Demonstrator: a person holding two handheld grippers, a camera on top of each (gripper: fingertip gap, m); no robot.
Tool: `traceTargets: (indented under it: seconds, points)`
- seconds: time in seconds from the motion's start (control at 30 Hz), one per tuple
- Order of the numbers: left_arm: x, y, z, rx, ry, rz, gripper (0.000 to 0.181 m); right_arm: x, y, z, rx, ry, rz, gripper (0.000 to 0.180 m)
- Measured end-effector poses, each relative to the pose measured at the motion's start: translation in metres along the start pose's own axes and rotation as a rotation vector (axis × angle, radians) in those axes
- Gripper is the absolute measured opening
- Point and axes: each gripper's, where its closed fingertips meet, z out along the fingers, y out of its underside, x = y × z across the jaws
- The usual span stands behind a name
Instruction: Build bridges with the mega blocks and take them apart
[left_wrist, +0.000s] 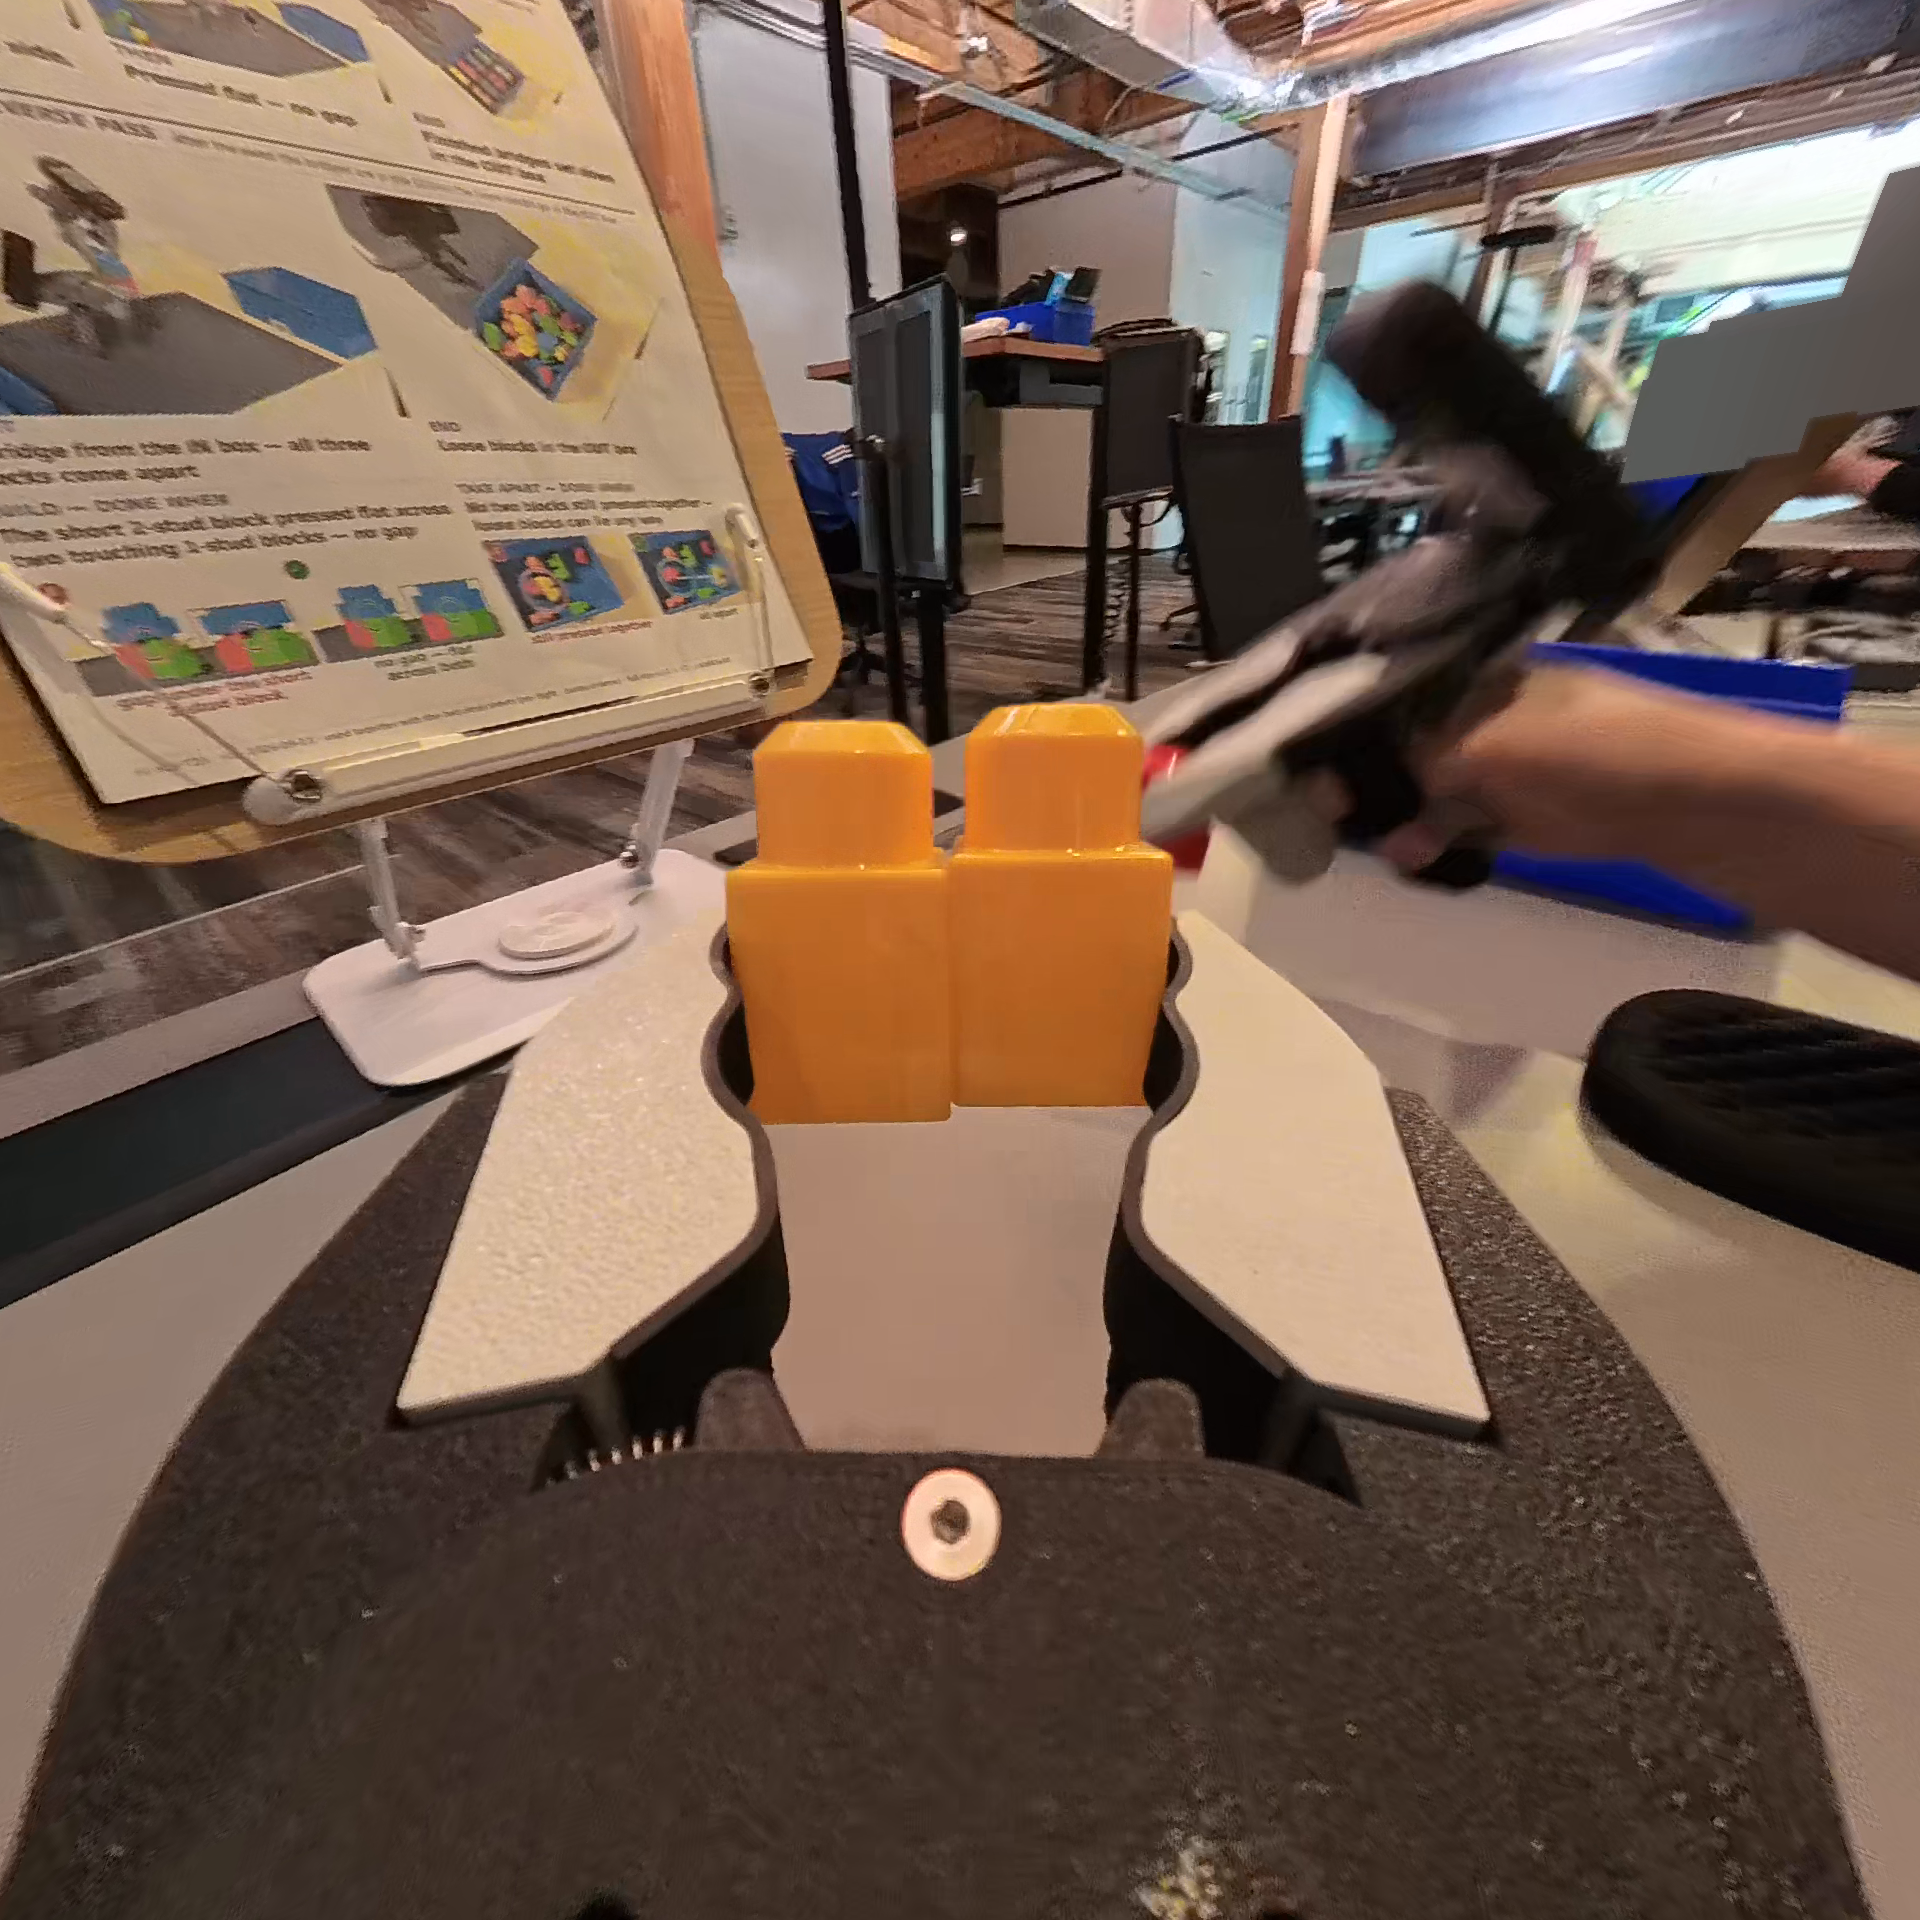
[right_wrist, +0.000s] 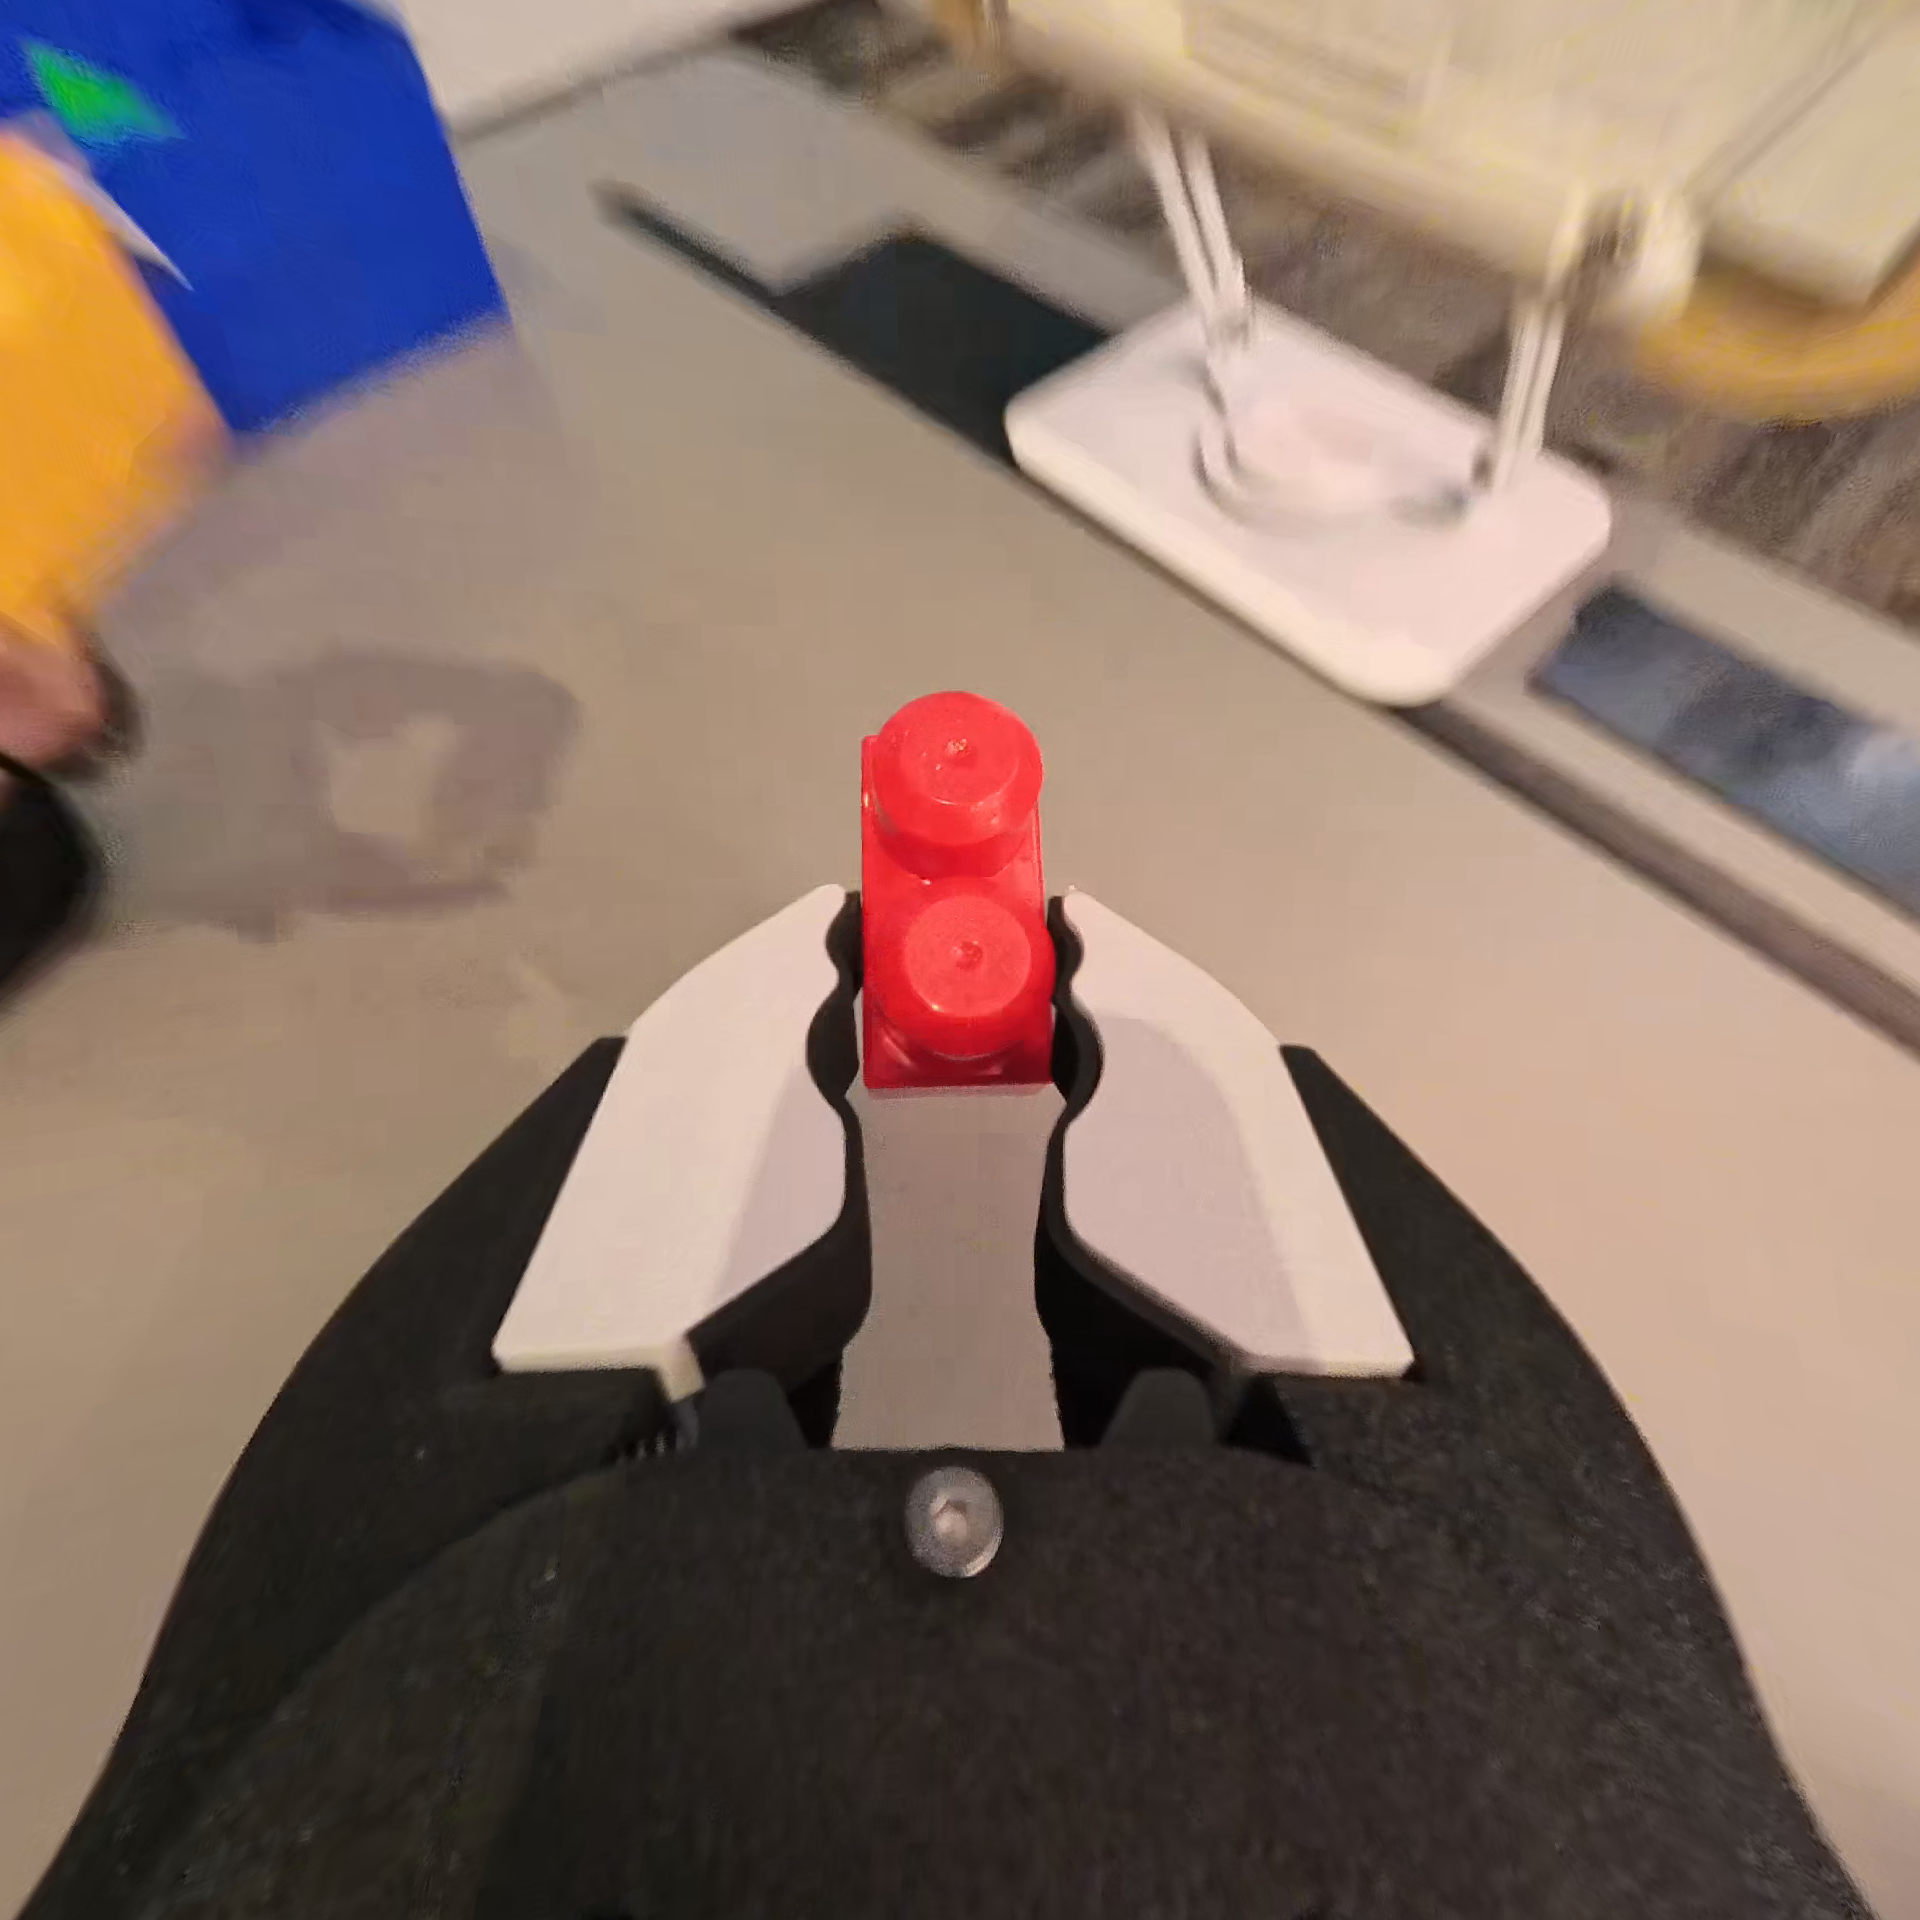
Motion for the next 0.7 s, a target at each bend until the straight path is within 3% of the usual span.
traceTargets:
  seconds: [0.1,0.2,0.47,0.7]
  points:
    - [-0.009,0.003,0.0,-0.014,-0.071,0.04,0.075,-0.052,-0.087,-0.02,0.124,-0.089,0.044,0.033]
    - [-0.015,0.003,-0.001,-0.02,-0.122,0.065,0.074,-0.101,-0.136,-0.023,0.156,-0.169,0.083,0.033]
    - [-0.018,0.0,-0.007,-0.03,-0.177,0.112,0.074,-0.151,-0.131,0.01,0.023,-0.293,0.205,0.033]
    - [-0.015,-0.001,-0.007,-0.038,-0.174,0.132,0.075,-0.155,-0.119,0.018,-0.039,-0.254,0.168,0.033]
